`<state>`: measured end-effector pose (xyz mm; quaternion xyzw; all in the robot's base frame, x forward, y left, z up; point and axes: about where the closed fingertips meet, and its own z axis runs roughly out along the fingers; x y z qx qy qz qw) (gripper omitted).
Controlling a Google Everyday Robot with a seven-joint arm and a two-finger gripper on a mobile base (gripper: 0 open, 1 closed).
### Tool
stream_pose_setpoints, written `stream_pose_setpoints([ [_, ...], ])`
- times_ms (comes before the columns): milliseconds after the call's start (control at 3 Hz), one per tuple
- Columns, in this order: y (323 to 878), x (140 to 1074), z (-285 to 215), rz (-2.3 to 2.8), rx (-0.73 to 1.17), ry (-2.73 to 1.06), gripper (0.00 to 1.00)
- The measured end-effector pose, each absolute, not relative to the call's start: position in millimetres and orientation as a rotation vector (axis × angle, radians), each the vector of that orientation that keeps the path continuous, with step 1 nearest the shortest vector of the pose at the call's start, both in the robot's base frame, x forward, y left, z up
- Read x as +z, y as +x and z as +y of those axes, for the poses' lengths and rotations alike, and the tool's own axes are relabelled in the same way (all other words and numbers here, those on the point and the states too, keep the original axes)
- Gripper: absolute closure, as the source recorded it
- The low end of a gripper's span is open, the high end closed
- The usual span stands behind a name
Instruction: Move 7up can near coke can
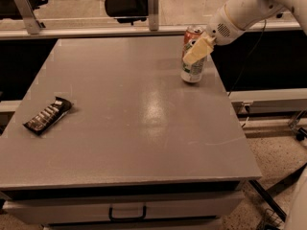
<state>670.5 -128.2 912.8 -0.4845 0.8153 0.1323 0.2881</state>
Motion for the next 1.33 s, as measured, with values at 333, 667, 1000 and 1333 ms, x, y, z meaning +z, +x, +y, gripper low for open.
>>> stream_pose_setpoints([
  [333, 670.4, 905.8, -136.0, 2.179, 0.343, -1.286, 0.4],
  [667, 667.2, 900.8, -144.3, 2.188, 0.316, -1.282, 0.17],
  [1000, 667.7, 898.4, -142.0, 2.189, 0.32, -1.287, 0.0],
  [1333, 667.7, 898.3, -141.9, 2.19, 0.321, -1.287, 0.0],
])
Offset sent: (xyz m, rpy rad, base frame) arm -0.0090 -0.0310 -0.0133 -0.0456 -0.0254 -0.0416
